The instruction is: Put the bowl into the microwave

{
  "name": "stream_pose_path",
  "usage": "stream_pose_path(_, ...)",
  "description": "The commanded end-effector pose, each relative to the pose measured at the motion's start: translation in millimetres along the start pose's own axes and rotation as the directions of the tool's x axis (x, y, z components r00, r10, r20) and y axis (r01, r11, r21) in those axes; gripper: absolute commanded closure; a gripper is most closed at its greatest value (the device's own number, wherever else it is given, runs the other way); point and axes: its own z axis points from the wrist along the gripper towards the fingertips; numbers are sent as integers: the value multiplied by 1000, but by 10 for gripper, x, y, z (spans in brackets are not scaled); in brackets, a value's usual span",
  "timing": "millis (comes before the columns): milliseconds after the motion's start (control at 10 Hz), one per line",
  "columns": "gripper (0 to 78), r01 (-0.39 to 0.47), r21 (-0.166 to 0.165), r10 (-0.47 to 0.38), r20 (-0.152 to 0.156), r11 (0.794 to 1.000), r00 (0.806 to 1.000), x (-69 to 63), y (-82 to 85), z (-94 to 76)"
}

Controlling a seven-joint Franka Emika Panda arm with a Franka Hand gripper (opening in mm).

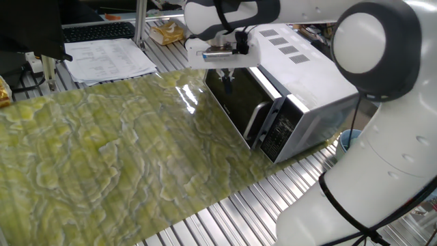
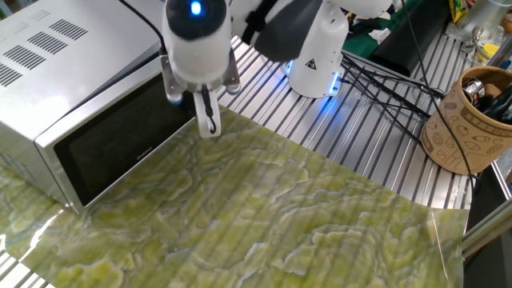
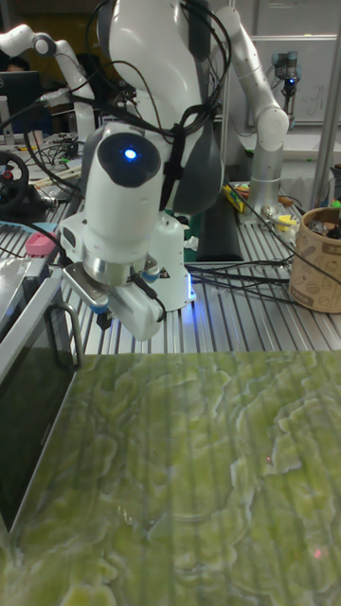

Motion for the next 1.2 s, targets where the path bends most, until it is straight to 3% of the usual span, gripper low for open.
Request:
stream_pose_path(100, 764, -44, -52, 44, -12, 998, 999, 2, -8, -12)
stream_pose_path(300, 764, -72, -47, 72, -2, 996, 997, 2, -8, -12)
stream_pose_path(500, 764, -64, -101, 69, 45, 993, 997, 137, -68, 156)
stream_pose_path(600, 764, -62, -111, 68, 47, 992, 997, 154, -82, 192)
stream_pose_path(800, 764, -8, -136, 16, 62, 991, 998, 134, -265, 419)
stream_pose_path(1000, 764, -6, -122, 13, 60, 993, 998, 70, -406, 494)
stream_pose_path(1100, 764, -52, -52, 56, 69, 997, 996, 24, -450, 483)
stream_pose_path(1200, 764, -68, -20, 70, 79, 997, 994, 18, -473, 487)
